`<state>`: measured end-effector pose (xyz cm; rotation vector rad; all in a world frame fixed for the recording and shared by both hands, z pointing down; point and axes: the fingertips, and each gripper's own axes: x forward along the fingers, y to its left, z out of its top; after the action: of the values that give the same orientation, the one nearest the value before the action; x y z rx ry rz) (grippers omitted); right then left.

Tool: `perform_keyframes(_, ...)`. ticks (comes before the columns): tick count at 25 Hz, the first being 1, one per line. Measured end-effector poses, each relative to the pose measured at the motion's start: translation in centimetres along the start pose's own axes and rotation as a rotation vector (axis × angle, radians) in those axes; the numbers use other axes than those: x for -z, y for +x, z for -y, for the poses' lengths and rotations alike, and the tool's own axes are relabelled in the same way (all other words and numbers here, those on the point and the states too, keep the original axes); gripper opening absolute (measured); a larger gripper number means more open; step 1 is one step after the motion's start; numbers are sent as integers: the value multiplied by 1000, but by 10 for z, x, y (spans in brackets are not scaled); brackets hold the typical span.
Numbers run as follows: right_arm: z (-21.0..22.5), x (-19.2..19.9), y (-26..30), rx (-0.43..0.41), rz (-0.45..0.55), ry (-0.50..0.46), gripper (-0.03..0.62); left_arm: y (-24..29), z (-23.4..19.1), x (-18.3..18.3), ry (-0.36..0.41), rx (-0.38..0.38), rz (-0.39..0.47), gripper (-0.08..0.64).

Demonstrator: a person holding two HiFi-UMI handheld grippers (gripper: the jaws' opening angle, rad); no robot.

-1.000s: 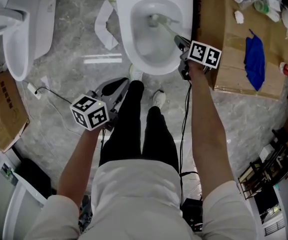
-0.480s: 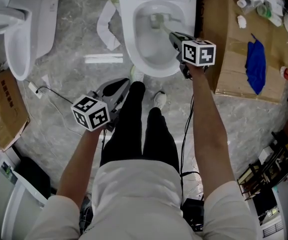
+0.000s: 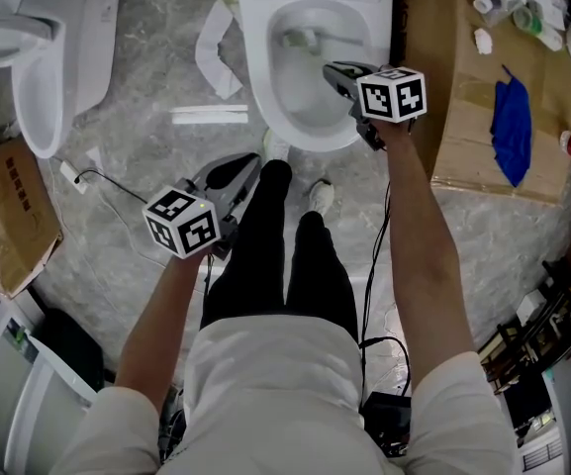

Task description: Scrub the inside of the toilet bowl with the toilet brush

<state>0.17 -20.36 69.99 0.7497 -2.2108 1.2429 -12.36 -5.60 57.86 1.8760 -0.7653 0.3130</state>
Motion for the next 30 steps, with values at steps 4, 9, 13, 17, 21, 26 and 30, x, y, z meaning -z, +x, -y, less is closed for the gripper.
perform_keyframes(4, -6, 29, 3, 9, -55, 61, 64, 0, -1, 0, 2, -1, -4, -6)
perform_keyframes(9, -5, 73, -9, 30, -77, 226, 64, 5, 3, -6, 5, 9, 4, -6)
perform_keyframes(13, 11, 104, -34, 115, -105, 311, 60, 9, 11, -13, 14, 20, 12, -6)
perform_keyframes(17, 28, 99, -49, 208, -97, 314, 61, 12, 14, -16, 21, 24, 13, -6)
perform_keyframes(21, 39, 72, -51, 260, -77, 247, 61, 10, 15, -12, 19, 20, 11, -8)
perform_keyframes(26, 53, 34, -44, 275, -76, 143, 62, 4, 7, -9, 14, 4, 12, -6)
perform_keyframes(30, 43, 7, -22, 256, -151, -31, 61, -2, 0, -7, 10, -9, 12, -6)
